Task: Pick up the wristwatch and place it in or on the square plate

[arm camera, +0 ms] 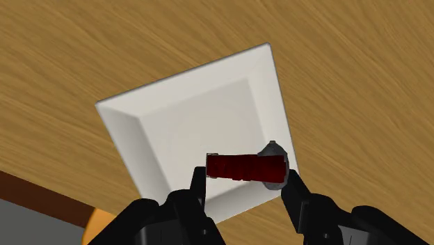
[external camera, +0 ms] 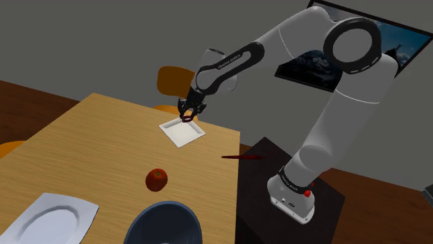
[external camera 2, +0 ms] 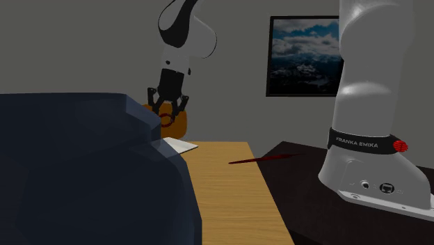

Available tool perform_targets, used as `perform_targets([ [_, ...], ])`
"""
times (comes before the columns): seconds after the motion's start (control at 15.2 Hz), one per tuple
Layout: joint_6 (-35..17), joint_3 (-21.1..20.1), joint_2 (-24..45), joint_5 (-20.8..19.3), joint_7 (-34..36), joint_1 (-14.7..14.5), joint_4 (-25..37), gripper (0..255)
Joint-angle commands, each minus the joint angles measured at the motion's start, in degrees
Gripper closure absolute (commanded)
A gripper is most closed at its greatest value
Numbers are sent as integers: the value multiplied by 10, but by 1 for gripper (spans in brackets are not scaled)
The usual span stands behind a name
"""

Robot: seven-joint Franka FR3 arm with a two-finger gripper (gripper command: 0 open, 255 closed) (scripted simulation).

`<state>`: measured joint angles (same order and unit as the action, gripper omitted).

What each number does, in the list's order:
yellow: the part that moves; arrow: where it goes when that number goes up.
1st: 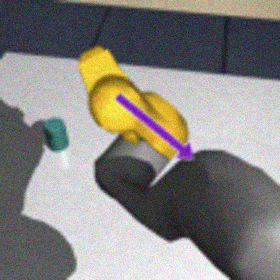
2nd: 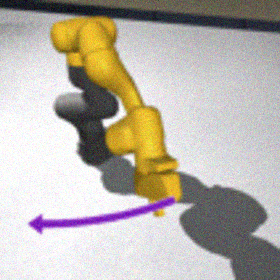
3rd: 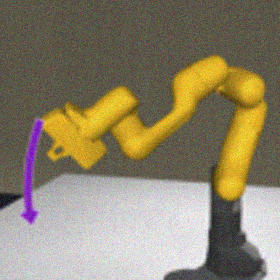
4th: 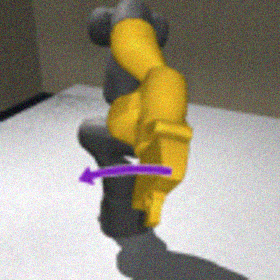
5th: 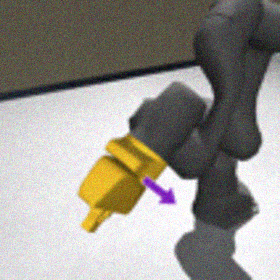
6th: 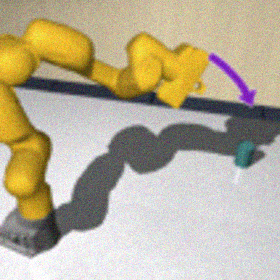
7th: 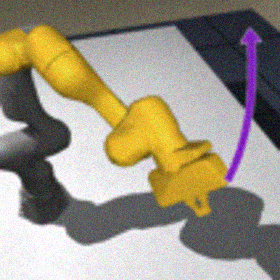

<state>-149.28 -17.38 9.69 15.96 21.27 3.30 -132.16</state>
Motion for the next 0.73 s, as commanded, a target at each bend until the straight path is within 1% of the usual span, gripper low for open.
perform_targets([
  [0.0, 16, 10, 40, -22, 4, 2, 53, 255],
  [0.66, -52, 14, 104, -25, -5, -3, 49, 255],
])
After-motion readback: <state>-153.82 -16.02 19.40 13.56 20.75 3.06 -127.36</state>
